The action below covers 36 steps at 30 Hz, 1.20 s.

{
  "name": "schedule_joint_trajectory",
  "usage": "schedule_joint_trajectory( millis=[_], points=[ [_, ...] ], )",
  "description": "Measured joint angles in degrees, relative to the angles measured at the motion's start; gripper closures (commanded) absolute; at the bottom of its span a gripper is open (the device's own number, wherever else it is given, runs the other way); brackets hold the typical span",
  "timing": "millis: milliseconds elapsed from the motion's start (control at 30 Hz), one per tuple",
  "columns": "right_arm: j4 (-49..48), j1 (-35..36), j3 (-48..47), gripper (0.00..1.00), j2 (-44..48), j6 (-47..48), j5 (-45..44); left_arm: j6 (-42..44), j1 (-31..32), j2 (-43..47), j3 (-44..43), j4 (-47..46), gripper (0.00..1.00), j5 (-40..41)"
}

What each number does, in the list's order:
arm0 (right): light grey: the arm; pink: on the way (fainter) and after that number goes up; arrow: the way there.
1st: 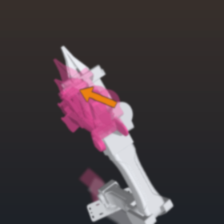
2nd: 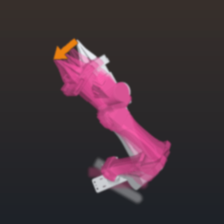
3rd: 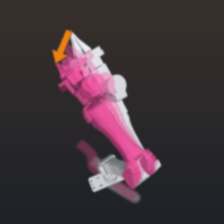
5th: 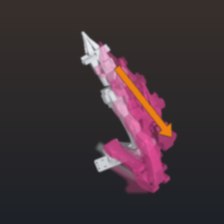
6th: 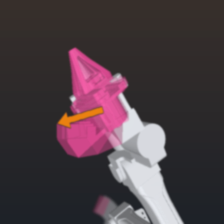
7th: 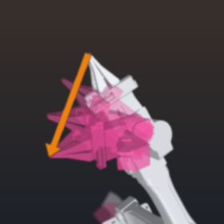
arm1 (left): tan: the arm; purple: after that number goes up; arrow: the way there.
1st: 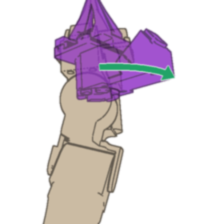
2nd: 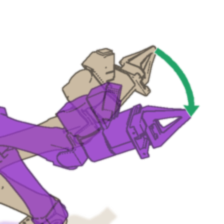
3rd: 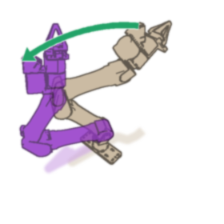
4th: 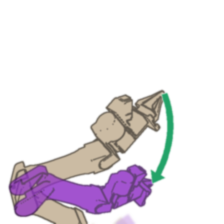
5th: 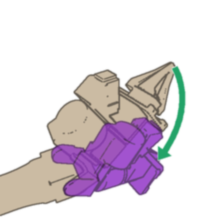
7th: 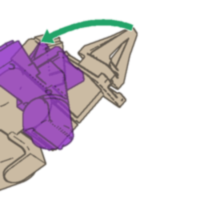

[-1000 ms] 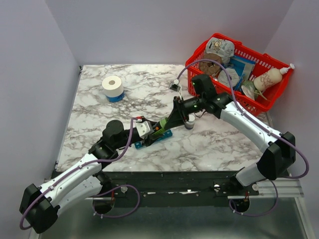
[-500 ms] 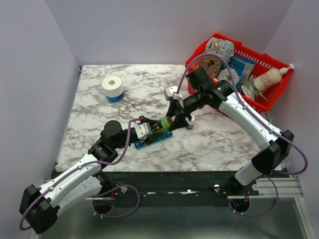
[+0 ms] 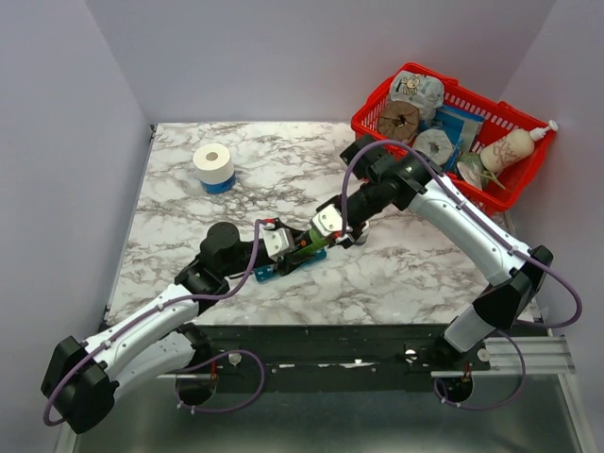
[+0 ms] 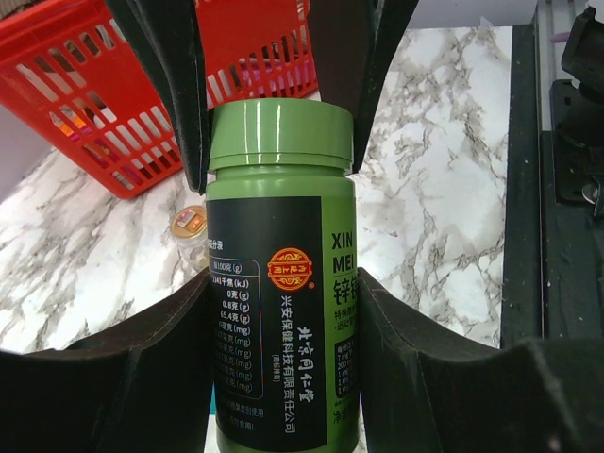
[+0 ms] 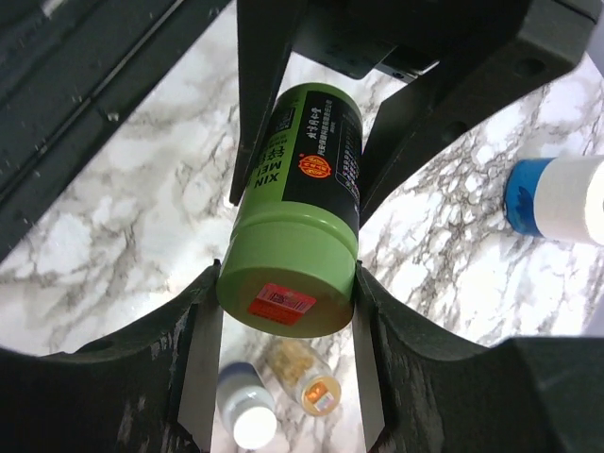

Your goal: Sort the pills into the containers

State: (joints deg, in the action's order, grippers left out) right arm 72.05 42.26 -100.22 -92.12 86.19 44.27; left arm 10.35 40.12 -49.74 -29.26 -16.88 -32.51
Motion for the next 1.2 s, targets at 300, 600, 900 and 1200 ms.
schedule_joint_trajectory(
  millis=[300,600,900,1200],
  points=[
    [-1.33,1.2,2.03,0.38,1.75,2.14,-4.13,-0.33,-0.26,-0.39,-0.24,0.59,1.0,-0.57],
    [-11.91,-0.15,6.03,0.11,4.83,-22.86,1.05,-1.49,-0.26,3.08,1.33,1.64,1.0,-1.05],
    [-25.27,-3.21,9.09,0.0,14.27,-50.1,3.45,-2.12,-0.26,5.44,3.58,1.55,1.0,-0.44],
    [-38.29,-3.65,17.79,0.0,11.37,-79.65,9.31,-2.29,-0.26,6.27,3.98,1.51,1.0,3.19]
  ],
)
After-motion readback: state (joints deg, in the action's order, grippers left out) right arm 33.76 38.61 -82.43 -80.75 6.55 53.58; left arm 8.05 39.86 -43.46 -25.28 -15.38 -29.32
